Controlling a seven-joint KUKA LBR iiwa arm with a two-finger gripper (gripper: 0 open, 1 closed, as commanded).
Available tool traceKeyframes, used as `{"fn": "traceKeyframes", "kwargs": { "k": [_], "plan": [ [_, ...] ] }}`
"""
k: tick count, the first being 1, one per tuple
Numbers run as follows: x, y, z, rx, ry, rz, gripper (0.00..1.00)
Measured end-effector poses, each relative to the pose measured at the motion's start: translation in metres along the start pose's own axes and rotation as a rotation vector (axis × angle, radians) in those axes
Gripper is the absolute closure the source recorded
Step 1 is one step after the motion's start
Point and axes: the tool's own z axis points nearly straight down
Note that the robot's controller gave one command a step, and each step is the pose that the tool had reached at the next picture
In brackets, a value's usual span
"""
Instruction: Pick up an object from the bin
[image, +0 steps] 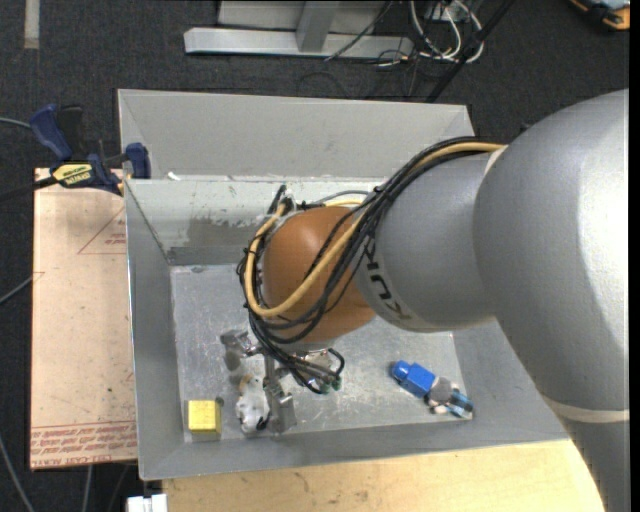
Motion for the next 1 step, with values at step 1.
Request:
{"fn": "traceKeyframes", "kwargs": {
  "k": [1],
  "plan": [
    [0.0018,0.0086,0.0261,0.001,-0.009,-0.552,1.0]
  ]
}}
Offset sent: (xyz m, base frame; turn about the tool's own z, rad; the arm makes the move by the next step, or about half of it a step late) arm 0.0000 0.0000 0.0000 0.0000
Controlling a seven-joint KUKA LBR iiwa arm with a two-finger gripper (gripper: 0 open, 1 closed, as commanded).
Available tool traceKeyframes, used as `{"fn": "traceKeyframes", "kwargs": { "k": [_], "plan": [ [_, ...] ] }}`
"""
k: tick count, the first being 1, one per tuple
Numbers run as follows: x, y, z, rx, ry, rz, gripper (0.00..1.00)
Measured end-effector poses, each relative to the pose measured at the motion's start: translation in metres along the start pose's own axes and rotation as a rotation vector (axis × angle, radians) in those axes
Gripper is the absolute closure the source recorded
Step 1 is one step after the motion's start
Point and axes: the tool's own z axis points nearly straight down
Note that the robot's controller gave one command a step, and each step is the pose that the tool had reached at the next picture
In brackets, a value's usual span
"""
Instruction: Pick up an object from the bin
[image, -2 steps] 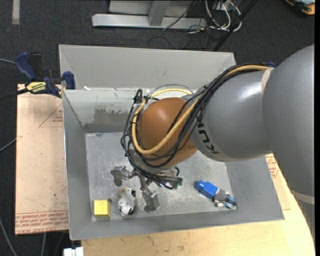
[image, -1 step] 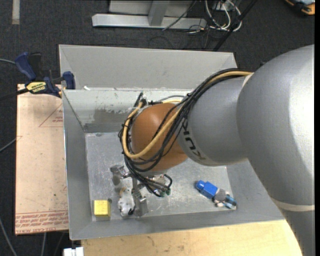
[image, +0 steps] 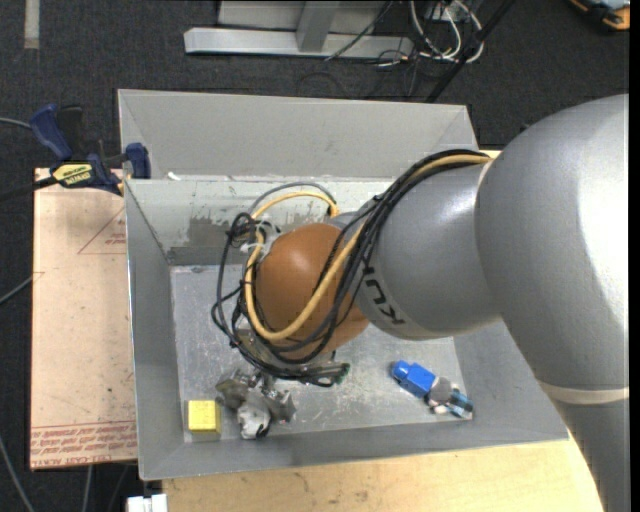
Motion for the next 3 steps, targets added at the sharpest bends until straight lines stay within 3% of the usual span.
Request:
{"fn": "traceKeyframes", "kwargs": {
  "k": [2,3],
  "plan": [
    [0.0,0.001,-0.003,-0.001,0.001,0.0,1.0],
    [0.003,0.002,-0.023,-0.008,0.011,-0.001,1.0]
  ]
}}
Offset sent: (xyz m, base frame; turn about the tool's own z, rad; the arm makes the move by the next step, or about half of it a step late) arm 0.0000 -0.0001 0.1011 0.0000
